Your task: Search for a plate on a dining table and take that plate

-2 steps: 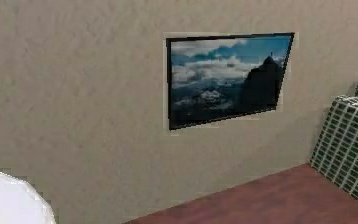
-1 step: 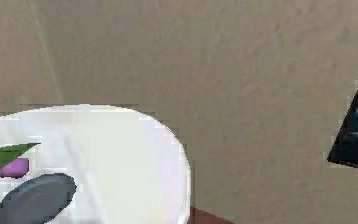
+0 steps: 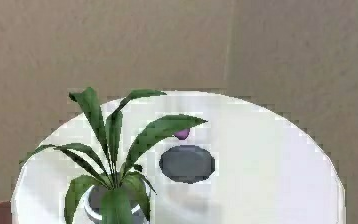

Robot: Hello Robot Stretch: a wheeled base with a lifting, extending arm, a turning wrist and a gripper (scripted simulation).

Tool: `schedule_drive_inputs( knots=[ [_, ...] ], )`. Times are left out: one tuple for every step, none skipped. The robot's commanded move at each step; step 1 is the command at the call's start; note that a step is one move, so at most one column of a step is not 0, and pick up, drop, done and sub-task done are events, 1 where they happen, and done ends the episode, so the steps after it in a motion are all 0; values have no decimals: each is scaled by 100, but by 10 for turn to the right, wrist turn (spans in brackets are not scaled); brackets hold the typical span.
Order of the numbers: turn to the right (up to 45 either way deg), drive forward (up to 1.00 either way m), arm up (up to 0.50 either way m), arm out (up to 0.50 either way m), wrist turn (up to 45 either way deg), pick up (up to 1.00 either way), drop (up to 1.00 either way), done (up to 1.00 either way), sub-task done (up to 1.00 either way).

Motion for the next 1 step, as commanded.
schedule_drive_inputs(
  knots=[
    [-450, 0, 0, 0, 0, 0, 0, 0, 0]
  ],
)
